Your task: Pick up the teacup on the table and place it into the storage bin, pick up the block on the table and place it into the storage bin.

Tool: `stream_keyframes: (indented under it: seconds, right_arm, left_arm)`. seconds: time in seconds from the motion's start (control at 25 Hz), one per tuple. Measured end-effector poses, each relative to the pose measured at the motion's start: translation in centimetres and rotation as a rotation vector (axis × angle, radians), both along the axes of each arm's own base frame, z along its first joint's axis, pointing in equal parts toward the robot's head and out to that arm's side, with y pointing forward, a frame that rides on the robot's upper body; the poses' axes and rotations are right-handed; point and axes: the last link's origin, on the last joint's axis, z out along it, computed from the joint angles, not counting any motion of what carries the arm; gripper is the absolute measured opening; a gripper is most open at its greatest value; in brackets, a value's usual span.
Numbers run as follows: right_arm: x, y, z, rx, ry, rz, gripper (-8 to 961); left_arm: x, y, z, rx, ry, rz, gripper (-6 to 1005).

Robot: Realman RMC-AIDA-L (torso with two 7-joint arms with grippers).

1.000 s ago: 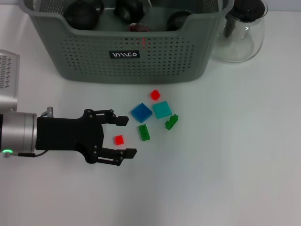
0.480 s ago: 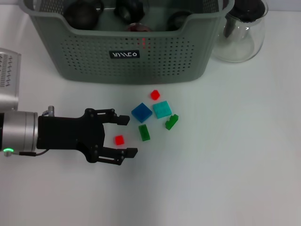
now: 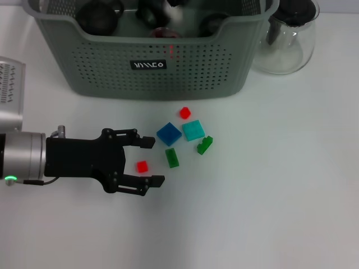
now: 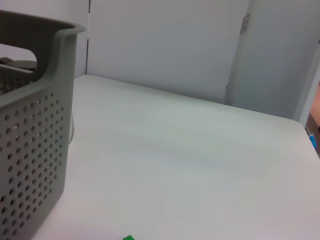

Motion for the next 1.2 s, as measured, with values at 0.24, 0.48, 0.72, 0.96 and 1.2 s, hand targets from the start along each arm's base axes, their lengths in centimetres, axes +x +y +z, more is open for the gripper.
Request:
stream_keyframes:
  seconds: [0.24,0.48,0.72,0.96,1.2]
  right_arm:
    - [0.1,0.1,0.0,0.007,-0.006,0.007,529]
    - [-1.3,-1.2,1.4,-0.059,0.102,0.062,662]
    - [-2.3,-5.3,6.2,-0.148,0.307,0.192,797]
    - [-0.4,-11.1,9.5,-0.321,0.38,0.24,866]
    - [4.0,-15.2,8.8,-0.561,0.229,0.085,866]
  left_arm:
    - [0.0,0.0,0.0,-0.001,-0.001,0.0,846]
    - [0.0,0.0,0.0,-0.002,-0.002,0.0,846]
    - [-0.1,-0.2,0.1,-0.002,-0.002,0.005,846]
    - [-0.1,-0.3,0.0,-0.004,-0.004,0.007,846]
    - [-0.3,-0.3,0.1,-0.005,0.002,0.008,846]
